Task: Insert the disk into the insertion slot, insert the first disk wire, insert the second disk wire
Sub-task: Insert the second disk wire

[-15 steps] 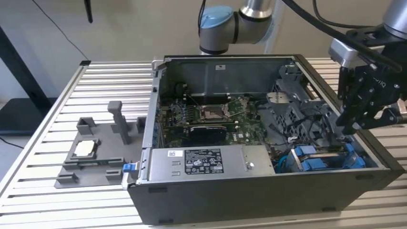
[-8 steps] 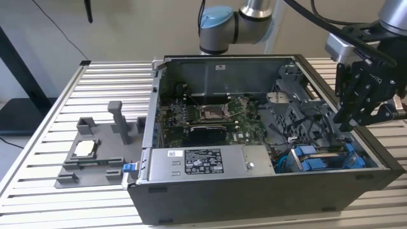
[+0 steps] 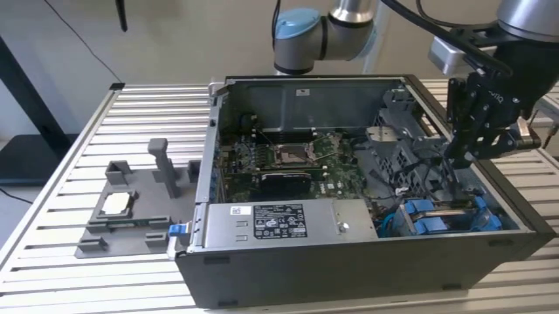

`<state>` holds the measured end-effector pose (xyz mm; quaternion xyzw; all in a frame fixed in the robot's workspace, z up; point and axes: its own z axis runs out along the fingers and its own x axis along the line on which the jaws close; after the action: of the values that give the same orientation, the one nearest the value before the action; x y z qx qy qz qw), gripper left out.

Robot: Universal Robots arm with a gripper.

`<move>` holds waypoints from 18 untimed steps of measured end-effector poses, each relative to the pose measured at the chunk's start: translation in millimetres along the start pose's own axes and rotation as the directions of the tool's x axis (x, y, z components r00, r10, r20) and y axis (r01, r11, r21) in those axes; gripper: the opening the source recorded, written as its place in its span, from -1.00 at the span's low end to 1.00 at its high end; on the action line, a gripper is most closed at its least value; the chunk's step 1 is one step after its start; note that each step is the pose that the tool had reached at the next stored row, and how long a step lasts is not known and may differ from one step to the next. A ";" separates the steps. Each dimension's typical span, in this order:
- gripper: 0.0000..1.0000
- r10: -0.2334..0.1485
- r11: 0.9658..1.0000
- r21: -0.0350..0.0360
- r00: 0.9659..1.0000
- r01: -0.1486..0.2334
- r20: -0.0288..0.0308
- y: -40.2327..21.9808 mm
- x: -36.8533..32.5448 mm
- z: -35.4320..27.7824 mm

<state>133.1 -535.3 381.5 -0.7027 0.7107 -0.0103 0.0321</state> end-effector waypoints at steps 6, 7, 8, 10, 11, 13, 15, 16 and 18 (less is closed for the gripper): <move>-0.45 0.000 1.000 0.000 1.000 0.000 -0.006 3.5 -9.0 -0.2; -0.45 -0.001 1.000 0.000 1.000 0.001 -0.019 3.7 -9.3 -0.2; -0.45 -0.002 1.000 0.000 1.000 0.002 -0.029 3.9 -9.7 -0.3; -0.45 -0.002 1.000 -0.001 0.999 0.002 -0.039 4.6 -10.4 -0.2; -0.45 -0.002 1.000 -0.001 0.999 0.002 -0.040 4.9 -11.1 -0.2; -0.45 -0.002 1.000 -0.001 0.999 0.002 -0.040 6.2 -13.0 -0.3; -0.45 -0.002 1.000 -0.001 0.999 0.002 -0.040 8.0 -14.3 -0.3; -0.45 -0.002 1.000 -0.001 0.999 0.002 -0.040 9.0 -14.7 -0.4; -0.45 -0.002 1.000 -0.001 0.999 0.002 -0.040 11.2 -15.6 -0.5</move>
<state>122.0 -519.6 381.7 -0.7032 0.7104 -0.0239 0.0176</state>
